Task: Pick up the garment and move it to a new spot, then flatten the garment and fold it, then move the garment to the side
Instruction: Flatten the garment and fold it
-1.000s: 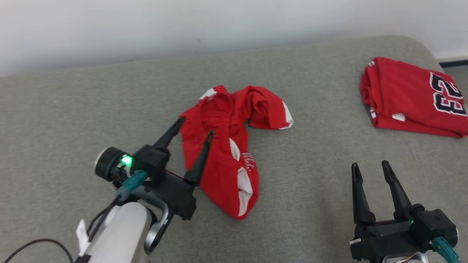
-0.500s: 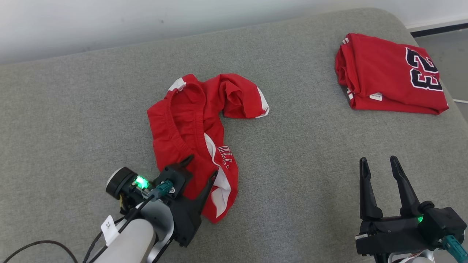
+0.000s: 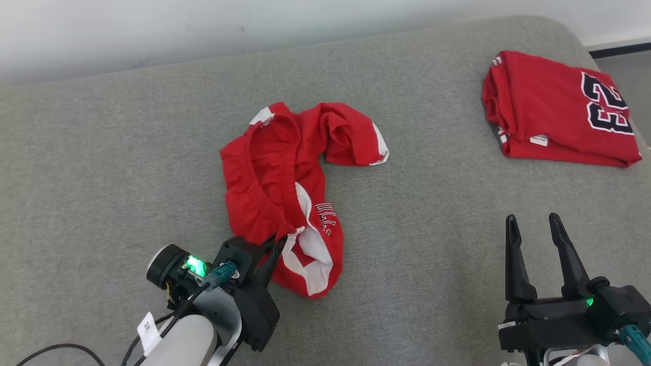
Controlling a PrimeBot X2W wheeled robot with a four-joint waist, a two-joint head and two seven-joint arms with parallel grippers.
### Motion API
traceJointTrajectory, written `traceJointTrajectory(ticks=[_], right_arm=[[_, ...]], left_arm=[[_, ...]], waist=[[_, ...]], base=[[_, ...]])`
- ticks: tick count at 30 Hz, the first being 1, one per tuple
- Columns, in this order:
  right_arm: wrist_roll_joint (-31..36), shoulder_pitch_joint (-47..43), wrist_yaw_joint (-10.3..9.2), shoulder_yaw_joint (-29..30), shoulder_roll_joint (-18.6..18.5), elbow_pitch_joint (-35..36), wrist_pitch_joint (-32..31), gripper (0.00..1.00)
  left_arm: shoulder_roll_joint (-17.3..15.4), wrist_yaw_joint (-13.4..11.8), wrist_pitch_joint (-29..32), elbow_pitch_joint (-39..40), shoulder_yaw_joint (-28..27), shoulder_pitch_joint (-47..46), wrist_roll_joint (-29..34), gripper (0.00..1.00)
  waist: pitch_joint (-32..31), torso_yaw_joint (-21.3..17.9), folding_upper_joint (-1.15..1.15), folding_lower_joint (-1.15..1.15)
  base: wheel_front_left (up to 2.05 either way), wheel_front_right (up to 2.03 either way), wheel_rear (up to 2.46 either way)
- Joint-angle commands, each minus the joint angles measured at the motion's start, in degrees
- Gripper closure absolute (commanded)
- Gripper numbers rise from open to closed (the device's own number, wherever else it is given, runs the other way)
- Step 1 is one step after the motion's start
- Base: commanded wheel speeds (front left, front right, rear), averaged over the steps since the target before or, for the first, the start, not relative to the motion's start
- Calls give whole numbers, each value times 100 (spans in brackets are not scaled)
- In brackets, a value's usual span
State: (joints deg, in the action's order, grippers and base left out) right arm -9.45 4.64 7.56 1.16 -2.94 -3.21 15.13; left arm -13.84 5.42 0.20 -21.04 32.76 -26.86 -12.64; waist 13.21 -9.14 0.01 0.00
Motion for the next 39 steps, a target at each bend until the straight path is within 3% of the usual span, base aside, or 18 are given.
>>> traceJointTrajectory(ticks=[1,13,21,22,23,24,25,30,39], right_arm=[[60,14,-17,15,10,0,-1,0],[129,-95,-17,32,8,-122,-1,0],[184,-132,-17,20,6,-256,-1,0],[195,-139,-17,19,7,-270,-1,0],[204,-141,-17,24,6,-281,-1,0],[203,-151,-17,30,6,-291,-1,0],[200,-166,-17,34,6,-300,-1,0],[215,-237,-17,25,6,-337,-1,0],[175,-341,-17,6,6,-339,-1,0]], left_arm=[[11,-37,-65,27,-24,50,-22,100],[45,-611,-1054,310,-914,1245,-931,100],[211,-705,-1346,61,-1073,1954,-1261,99],[247,-694,-1368,-12,-1072,2005,-1288,91],[274,-684,-1401,-78,-1068,2037,-1291,62],[299,-672,-1422,-142,-1054,2058,-1271,15],[315,-680,-1452,-190,-1054,2076,-1237,0],[366,-679,-1533,-102,-1176,2064,-1106,0],[389,-643,-1535,923,-1590,2234,-525,0]], waist=[[-51,104,-1,0],[-253,835,-1,0],[-385,1066,-1,0],[-407,1083,-1,0],[-427,1098,-1,0],[-458,1120,-1,0],[-479,1132,-1,0],[-604,1177,-1,0],[-741,1159,-1,0]], base=[[0,0,0],[0,0,0],[0,0,0],[0,0,0],[0,0,0],[0,0,0],[0,0,0],[0,0,0],[0,0,0]])
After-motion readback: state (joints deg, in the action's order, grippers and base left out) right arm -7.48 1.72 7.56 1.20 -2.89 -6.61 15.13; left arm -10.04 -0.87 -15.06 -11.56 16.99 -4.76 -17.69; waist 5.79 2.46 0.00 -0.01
